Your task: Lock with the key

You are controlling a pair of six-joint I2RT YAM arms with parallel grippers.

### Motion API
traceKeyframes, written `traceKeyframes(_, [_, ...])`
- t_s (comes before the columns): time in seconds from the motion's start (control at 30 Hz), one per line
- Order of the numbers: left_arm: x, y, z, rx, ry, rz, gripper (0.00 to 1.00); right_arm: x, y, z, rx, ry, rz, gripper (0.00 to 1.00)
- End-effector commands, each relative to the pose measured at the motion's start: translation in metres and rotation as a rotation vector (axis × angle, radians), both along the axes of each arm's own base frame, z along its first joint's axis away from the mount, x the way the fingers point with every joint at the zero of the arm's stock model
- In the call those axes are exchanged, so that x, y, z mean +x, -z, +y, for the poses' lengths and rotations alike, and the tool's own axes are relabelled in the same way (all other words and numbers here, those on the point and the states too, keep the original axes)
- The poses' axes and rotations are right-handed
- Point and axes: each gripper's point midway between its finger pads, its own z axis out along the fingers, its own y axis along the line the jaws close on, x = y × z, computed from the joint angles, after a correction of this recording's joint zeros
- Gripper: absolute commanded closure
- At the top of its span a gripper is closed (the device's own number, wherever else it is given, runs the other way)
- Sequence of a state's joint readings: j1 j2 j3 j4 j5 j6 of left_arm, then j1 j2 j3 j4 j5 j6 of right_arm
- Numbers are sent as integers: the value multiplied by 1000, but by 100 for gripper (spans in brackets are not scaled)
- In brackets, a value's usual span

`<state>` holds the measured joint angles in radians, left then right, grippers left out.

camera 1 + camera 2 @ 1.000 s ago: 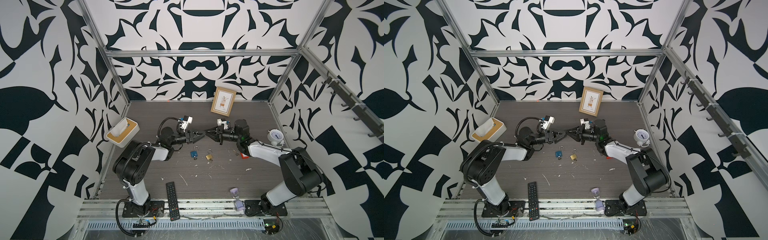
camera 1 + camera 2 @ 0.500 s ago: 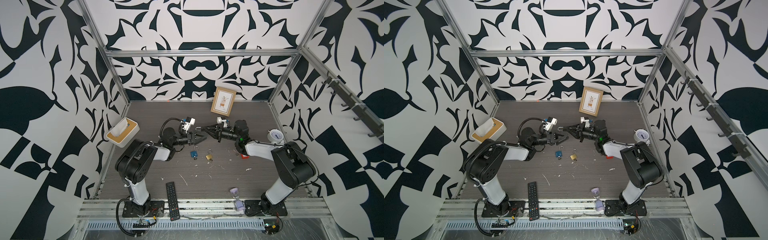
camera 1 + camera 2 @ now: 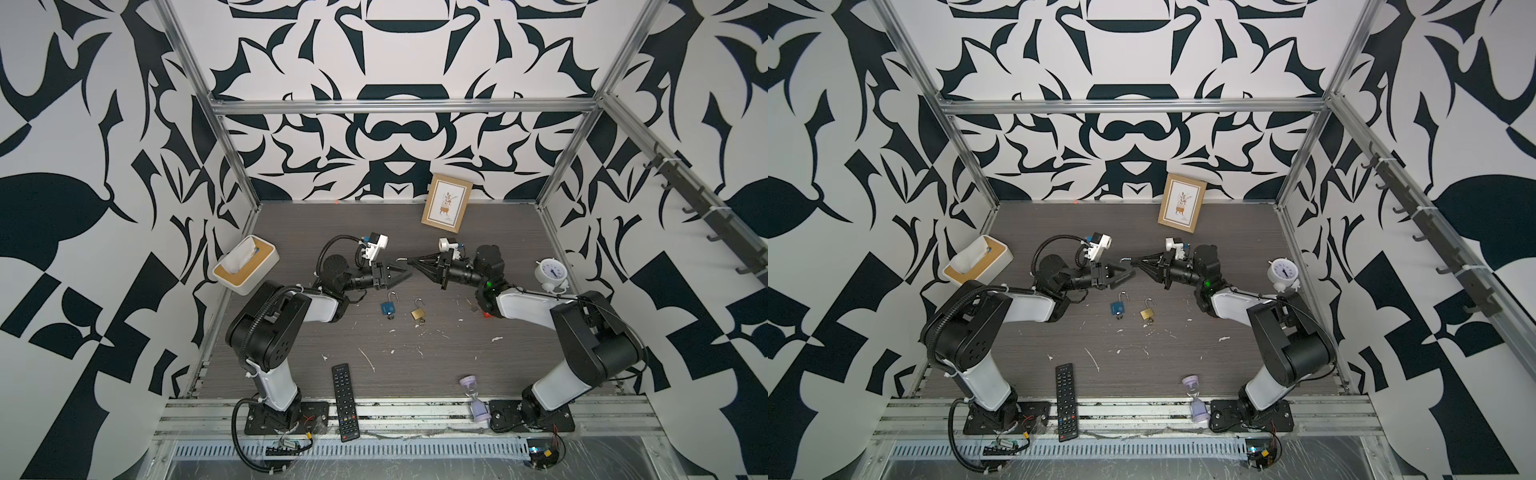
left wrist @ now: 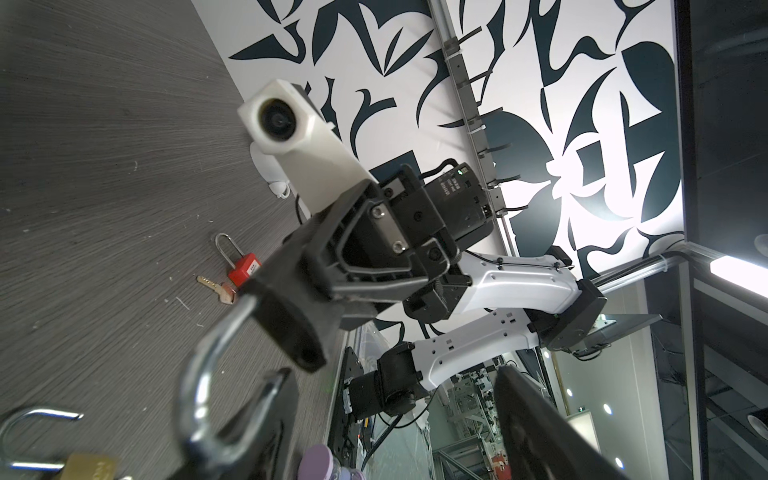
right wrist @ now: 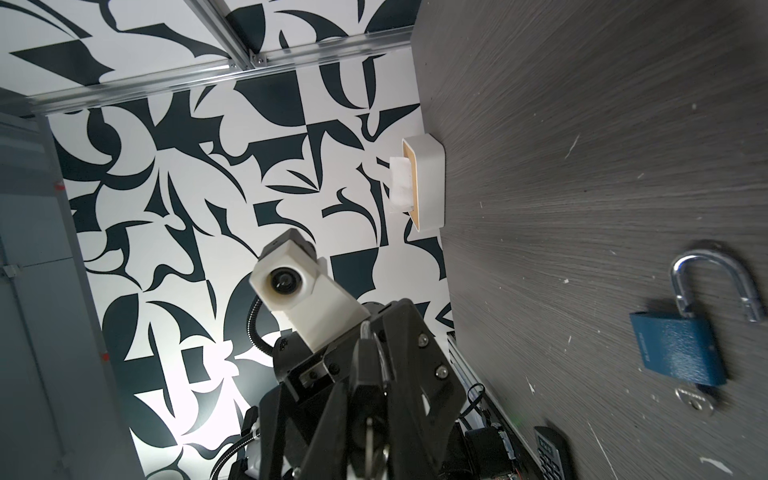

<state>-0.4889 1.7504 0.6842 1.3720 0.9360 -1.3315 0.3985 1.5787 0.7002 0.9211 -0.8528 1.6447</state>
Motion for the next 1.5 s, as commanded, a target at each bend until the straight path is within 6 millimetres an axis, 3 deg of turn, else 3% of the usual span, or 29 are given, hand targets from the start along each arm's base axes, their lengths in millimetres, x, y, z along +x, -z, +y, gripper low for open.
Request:
traceKeyframes(0.0, [-4, -4, 4, -15, -5, -24, 24, -7, -26, -3, 6, -12, -106, 100])
traceKeyframes(0.23, [0, -3, 5, -16, -21, -11, 29, -17, -25, -3, -10, -43, -104, 100])
traceKeyframes(0.47, [-3, -13, 4, -24, 1, -30, 40, -32, -9, -10, -165, -70, -152, 100])
traceKeyframes(0.57, [-4, -11, 5, -20, 1, -23, 45, -35, -16, -13, -209, -70, -204, 100])
traceKeyframes(0.9, [-9, -2, 5, -6, 10, 0, 59, -29, -20, -15, -228, -44, -276, 100])
traceKeyframes(1.47, [-12, 11, 5, 8, 13, 28, 67, -23, -27, -17, -190, -18, -288, 100])
